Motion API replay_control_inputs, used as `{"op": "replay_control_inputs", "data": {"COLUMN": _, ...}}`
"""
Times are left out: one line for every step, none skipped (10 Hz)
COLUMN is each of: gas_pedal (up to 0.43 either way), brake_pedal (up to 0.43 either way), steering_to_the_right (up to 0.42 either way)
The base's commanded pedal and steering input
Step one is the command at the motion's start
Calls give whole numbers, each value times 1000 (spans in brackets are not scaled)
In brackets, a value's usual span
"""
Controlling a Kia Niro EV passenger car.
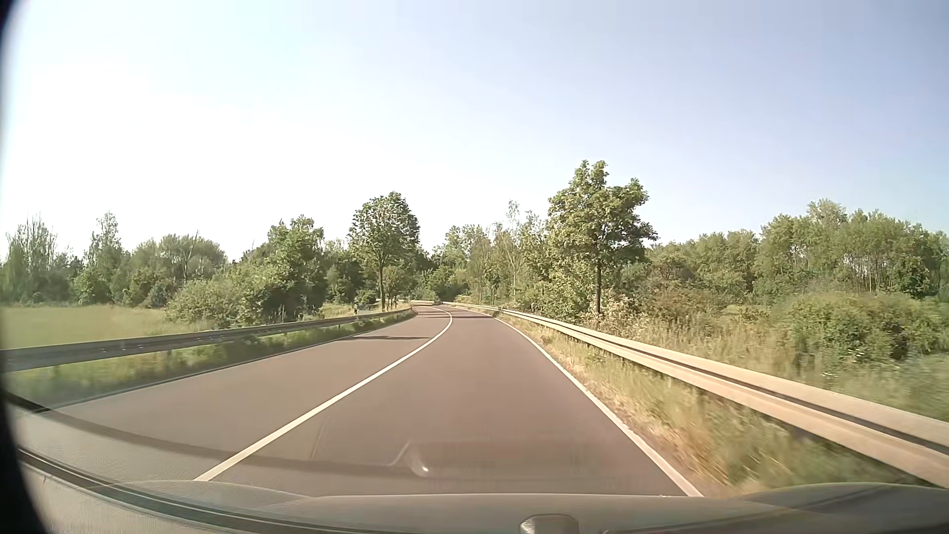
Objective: Follow the waypoints while adhering to traffic rules and regulations
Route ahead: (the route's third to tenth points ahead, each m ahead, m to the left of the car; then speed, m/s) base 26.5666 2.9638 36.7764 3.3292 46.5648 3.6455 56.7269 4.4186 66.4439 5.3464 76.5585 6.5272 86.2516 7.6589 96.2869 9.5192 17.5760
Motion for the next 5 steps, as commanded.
{"op": "replay_control_inputs", "data": {"gas_pedal": 0, "brake_pedal": 18, "steering_to_the_right": -9}}
{"op": "replay_control_inputs", "data": {"gas_pedal": 0, "brake_pedal": 18, "steering_to_the_right": -10}}
{"op": "replay_control_inputs", "data": {"gas_pedal": 0, "brake_pedal": 18, "steering_to_the_right": -9}}
{"op": "replay_control_inputs", "data": {"gas_pedal": 0, "brake_pedal": 18, "steering_to_the_right": -11}}
{"op": "replay_control_inputs", "data": {"gas_pedal": 0, "brake_pedal": 18, "steering_to_the_right": -11}}
